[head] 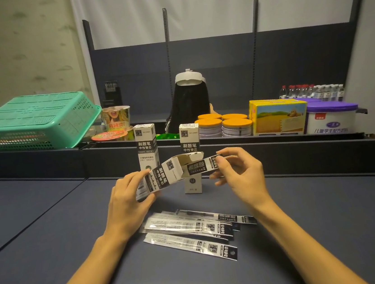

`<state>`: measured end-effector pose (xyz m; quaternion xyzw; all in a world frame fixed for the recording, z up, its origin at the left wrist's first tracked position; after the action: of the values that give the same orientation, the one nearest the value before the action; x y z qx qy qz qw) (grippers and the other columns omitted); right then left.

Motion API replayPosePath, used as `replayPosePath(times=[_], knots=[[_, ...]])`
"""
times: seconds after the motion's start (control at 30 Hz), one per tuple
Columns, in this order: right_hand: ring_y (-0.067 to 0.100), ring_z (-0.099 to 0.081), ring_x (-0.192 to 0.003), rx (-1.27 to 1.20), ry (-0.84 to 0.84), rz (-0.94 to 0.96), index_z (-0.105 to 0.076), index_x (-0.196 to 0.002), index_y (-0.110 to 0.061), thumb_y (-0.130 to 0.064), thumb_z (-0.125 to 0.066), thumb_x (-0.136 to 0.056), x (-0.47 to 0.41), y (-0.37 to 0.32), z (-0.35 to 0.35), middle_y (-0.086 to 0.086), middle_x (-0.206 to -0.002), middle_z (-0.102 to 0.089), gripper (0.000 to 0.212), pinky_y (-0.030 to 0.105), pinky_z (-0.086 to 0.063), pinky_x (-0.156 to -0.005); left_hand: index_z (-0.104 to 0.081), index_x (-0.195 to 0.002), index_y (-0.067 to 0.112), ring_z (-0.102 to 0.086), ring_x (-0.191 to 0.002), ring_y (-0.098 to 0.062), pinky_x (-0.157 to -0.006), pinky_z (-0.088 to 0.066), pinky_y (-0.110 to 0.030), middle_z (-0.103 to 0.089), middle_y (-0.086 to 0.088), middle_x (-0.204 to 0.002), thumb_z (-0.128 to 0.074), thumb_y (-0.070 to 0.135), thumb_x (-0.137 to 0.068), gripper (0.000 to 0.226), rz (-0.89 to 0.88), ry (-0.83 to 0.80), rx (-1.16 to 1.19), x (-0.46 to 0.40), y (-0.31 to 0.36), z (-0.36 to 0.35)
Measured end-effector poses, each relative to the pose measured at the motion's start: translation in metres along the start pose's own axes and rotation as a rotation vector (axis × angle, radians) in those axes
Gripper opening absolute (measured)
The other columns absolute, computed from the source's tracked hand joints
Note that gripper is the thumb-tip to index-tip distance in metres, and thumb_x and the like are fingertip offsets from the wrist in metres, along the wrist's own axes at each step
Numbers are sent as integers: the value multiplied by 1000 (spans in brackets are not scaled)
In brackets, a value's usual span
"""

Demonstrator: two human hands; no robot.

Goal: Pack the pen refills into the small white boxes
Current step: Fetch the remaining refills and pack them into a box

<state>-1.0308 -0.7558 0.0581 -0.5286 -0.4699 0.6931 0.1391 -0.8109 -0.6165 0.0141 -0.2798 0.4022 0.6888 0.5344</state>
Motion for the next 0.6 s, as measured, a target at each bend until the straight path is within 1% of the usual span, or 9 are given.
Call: replayPosePath(times=[0.1,0.13,0.27,0.3,0.37,0.43,0.5,0.57,0.6], knots=[[15,-70,-73,61,-12,7,-68,-95,-24,-10,-59,-94,2,3,-4,-3,-87,-72,16,26,-55,-56,-57,-125,10,-56,-103,-28,-85,-43,-35,-61,-11,-119,-85,12,-67,65,-3,-4,0,0,0,-1],[13,-69,-75,86,-16,18,-69,-94,-26,-10,-59,-94,3,4,-6,-3,-88,-71,19,27,-55,-57,-57,-125,10,-55,-103,-27,-85,-43,-35,-61,-11,-119,-85,12,-67,65,-3,-4,-1,0,0,-1],[16,-66,-86,187,-46,56,-71,-100,-27,-10,-64,-91,4,9,-14,-4,-95,-70,20,43,-59,-65,-57,-127,13,-55,-102,-24,-85,-41,-32,-61,-7,-119,-85,12,-67,66,-20,-6,-10,0,0,-2],[15,-66,-87,190,-57,51,-70,-104,-26,-11,-65,-90,5,10,-16,-5,-96,-70,21,42,-59,-66,-57,-127,14,-55,-102,-24,-85,-41,-32,-60,-7,-119,-85,12,-67,66,-20,-6,-10,0,0,-1],[12,-66,-87,198,-69,44,-65,-108,-27,-14,-68,-88,6,9,-18,-6,-96,-70,24,36,-59,-68,-57,-127,13,-55,-103,-24,-86,-41,-32,-61,-7,-119,-85,13,-67,66,-17,-7,-12,0,-1,-1],[8,-65,-86,214,-64,56,-60,-105,-28,-15,-70,-87,7,7,-19,-8,-94,-68,24,28,-58,-68,-57,-127,13,-54,-103,-23,-87,-41,-32,-60,-7,-120,-85,14,-67,65,-20,-4,-14,1,0,-1],[8,-65,-86,226,-58,67,-61,-101,-28,-16,-70,-87,7,8,-20,-10,-92,-69,21,29,-59,-68,-57,-126,13,-52,-104,-21,-88,-41,-32,-60,-7,-120,-85,15,-67,65,-30,-1,-14,0,2,-2],[12,-66,-85,233,-60,78,-66,-98,-26,-17,-69,-88,7,10,-20,-10,-92,-70,14,34,-59,-66,-58,-126,13,-51,-104,-18,-88,-41,-32,-61,-7,-119,-86,15,-67,66,-41,0,-14,0,3,-2],[12,-66,-84,242,-57,92,-68,-97,-25,-17,-69,-88,7,10,-20,-10,-92,-70,12,33,-59,-65,-58,-126,13,-51,-104,-18,-87,-42,-32,-61,-6,-119,-86,15,-66,66,-46,0,-15,0,4,-2]])
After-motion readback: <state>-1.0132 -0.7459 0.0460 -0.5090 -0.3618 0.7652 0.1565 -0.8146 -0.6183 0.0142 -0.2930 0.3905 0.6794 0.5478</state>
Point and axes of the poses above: each hand's wrist, its own x-axis away from the middle knuckle, its own z-axis out of the back of the hand, y = z × x, the point moved 6 cm from there along -x, towards the middle knuckle
